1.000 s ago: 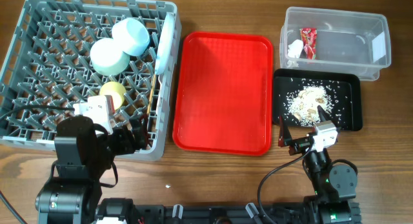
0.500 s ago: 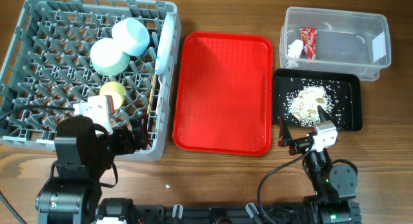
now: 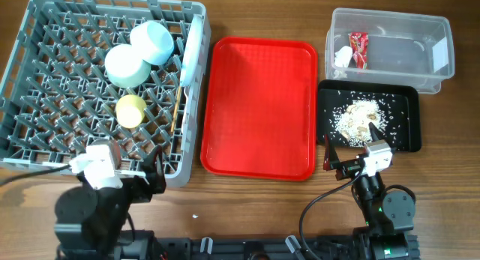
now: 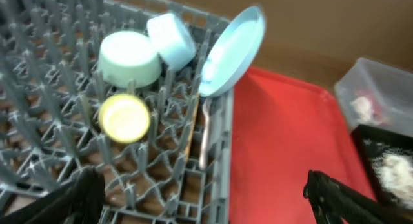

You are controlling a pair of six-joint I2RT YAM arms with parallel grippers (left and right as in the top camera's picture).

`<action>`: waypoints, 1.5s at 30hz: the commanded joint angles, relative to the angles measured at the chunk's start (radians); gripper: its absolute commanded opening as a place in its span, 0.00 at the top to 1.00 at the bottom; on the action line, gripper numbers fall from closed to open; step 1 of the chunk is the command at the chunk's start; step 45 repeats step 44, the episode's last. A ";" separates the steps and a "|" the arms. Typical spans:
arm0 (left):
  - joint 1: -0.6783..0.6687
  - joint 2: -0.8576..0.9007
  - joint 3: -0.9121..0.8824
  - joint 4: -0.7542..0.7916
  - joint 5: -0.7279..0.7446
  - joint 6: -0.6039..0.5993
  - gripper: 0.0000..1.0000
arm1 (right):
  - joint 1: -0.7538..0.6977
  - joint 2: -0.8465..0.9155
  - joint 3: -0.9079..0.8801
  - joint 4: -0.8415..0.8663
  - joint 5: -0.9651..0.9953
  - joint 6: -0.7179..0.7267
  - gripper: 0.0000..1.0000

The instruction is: Sort waste into correct bins and load items into the dishwasher rack

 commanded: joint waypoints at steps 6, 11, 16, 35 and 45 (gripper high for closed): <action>0.010 -0.279 -0.554 0.628 0.007 0.019 0.00 | 0.003 -0.011 -0.001 0.006 -0.005 -0.018 0.00; 0.010 -0.310 -0.714 0.993 -0.025 0.046 0.00 | 0.003 -0.011 -0.001 0.006 -0.005 -0.018 0.00; 0.010 -0.310 -0.714 0.783 0.048 0.098 0.00 | 0.003 -0.011 -0.001 0.006 -0.005 -0.018 0.00; 0.010 -0.308 -0.714 0.786 0.048 0.098 0.00 | 0.003 -0.011 -0.001 0.006 -0.005 -0.018 0.00; 0.010 -0.307 -0.714 0.786 0.048 0.098 0.00 | 0.003 -0.011 -0.001 0.006 -0.005 -0.018 0.00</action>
